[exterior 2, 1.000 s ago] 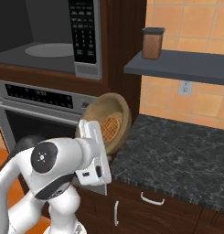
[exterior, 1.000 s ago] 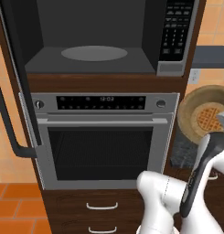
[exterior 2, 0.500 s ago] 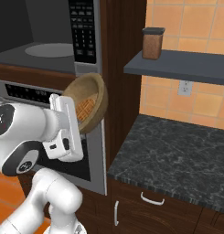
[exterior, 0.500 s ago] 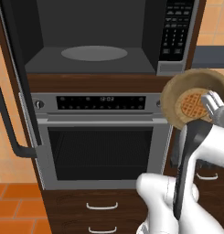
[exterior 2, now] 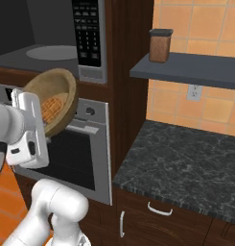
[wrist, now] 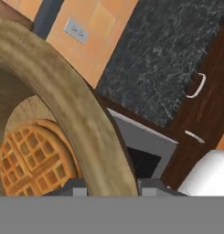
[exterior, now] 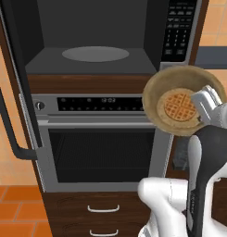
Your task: Open the microwave, place the bowl with waffle inside the microwave, then close the microwave door and turn it on.
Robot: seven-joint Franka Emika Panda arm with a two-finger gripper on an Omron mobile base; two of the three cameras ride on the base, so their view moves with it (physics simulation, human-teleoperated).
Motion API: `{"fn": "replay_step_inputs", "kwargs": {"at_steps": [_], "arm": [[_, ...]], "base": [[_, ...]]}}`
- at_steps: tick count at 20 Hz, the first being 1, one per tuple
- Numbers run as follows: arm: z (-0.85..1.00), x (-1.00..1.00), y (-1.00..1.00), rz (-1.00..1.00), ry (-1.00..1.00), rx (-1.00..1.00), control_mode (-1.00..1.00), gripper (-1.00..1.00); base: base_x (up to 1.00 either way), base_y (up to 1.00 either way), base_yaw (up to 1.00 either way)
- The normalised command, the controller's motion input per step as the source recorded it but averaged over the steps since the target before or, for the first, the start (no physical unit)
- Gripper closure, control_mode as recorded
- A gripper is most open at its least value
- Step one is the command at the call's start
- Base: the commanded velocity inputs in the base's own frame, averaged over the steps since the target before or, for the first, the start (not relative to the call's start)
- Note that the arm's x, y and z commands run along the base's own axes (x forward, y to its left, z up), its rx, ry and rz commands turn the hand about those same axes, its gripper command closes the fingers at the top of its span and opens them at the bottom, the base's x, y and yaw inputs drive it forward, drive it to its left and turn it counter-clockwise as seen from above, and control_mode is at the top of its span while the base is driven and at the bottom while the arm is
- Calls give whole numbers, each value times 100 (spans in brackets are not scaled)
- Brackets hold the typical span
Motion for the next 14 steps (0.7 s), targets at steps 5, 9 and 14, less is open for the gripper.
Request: {"fn": "replay_step_inputs", "kwargs": {"at_steps": [5,9,14], "arm": [[18,28,94,0,-15,17,-100,100],[34,35,72,0,-20,27,-100,100],[55,62,54,0,-2,30,-100,100]], "base": [[0,0,0],[0,0,0],[0,0,0]]}}
